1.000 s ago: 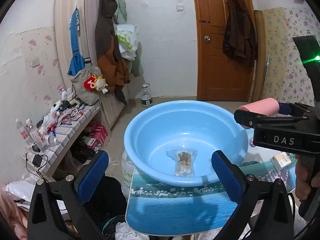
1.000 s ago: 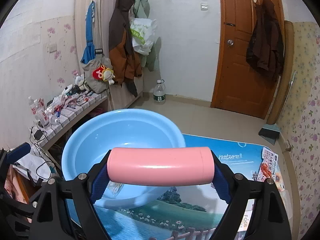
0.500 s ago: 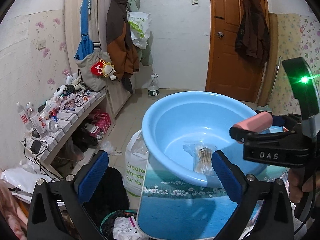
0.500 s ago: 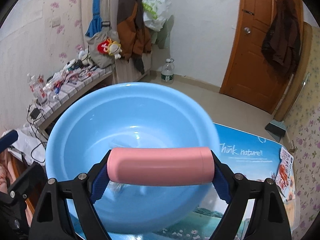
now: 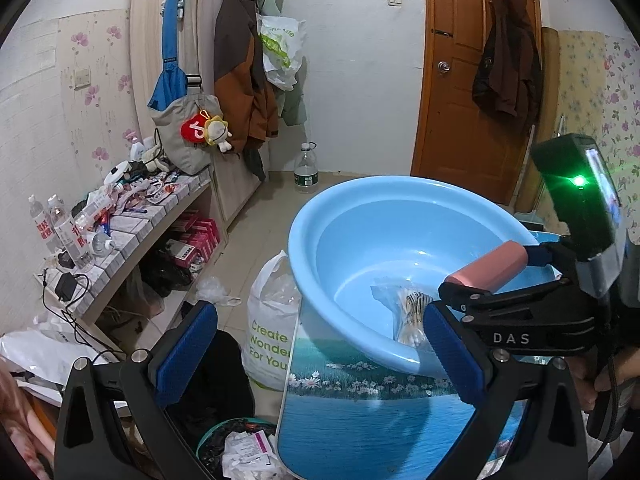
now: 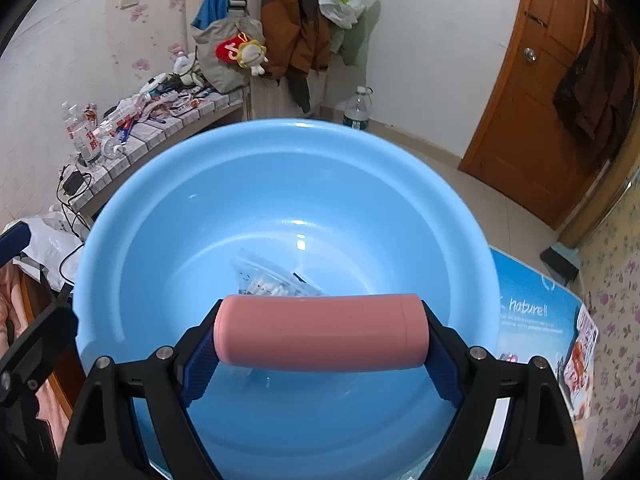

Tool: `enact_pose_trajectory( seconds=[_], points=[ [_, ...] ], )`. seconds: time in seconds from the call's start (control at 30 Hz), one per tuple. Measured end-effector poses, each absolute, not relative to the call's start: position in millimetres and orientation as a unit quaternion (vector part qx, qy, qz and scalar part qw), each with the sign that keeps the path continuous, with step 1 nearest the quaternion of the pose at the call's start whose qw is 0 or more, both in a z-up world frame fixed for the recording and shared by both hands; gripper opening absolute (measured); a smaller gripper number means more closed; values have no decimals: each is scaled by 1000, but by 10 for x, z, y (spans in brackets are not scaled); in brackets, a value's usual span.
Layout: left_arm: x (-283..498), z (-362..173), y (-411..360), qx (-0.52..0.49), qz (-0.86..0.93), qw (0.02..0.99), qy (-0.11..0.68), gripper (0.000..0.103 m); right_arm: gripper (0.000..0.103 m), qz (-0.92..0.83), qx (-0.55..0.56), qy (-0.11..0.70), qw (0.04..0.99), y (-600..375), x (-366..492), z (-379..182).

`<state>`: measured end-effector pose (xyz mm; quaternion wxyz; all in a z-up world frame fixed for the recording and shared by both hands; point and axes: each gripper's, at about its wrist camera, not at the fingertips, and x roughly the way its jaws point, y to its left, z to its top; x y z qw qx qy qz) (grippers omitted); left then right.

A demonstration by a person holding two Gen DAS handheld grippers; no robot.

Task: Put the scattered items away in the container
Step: 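Carry the pink case with the right gripper over the basin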

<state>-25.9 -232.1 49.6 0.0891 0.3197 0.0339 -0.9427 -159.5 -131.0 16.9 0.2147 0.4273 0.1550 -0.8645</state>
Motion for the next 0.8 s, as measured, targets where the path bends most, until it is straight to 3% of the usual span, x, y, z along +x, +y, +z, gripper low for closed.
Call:
enact_pose_trajectory(
  seconds=[0.8],
  points=[
    [-282, 487, -2292, 320, -943, 87, 32, 103, 89, -831, 477, 184, 220, -1475, -1760, 135]
  ],
)
